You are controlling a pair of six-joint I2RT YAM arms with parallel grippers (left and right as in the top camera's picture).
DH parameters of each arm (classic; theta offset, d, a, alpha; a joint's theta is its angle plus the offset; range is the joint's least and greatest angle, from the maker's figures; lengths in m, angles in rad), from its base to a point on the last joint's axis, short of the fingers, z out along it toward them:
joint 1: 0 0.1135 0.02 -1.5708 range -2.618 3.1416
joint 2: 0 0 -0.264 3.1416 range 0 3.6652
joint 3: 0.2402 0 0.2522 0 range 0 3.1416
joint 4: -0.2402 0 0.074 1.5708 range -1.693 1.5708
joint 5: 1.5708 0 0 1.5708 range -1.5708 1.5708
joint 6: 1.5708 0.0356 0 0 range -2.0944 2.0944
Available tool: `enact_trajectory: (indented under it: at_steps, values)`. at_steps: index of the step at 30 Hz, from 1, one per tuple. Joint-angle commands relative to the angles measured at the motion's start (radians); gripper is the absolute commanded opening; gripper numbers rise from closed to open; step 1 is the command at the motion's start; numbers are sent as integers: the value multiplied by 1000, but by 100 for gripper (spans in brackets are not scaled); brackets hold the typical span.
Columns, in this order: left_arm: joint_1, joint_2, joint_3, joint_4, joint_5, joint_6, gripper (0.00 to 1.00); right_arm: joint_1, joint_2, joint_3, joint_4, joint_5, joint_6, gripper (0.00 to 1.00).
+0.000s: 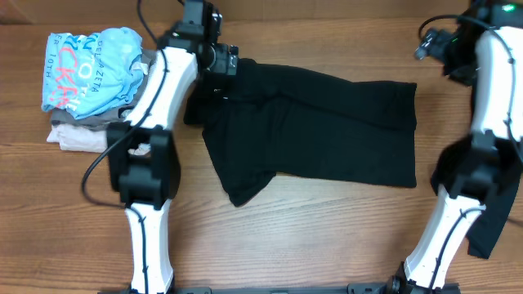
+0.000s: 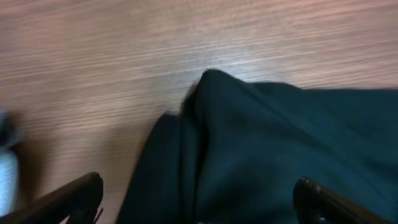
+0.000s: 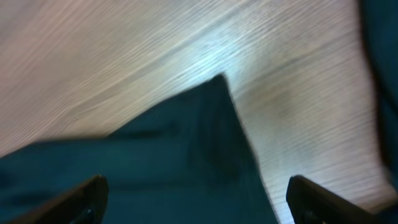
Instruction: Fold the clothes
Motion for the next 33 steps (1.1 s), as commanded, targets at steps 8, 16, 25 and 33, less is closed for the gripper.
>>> enact_trajectory:
  at_steps: [8,16,25,33]
  values:
    - [6,-455,30,-269,286,-10,100,1,-393,15,-179,-172,54,89]
    - [-12,-463,28,-653,10,-201,100,79,-599,-210,-179,-109,134,86]
    - [-92,-463,16,-759,-35,-285,100,95,-763,-665,-160,-40,186,87]
    - [-281,-463,-304,-632,-9,-369,100,97,-765,-972,12,-43,241,82]
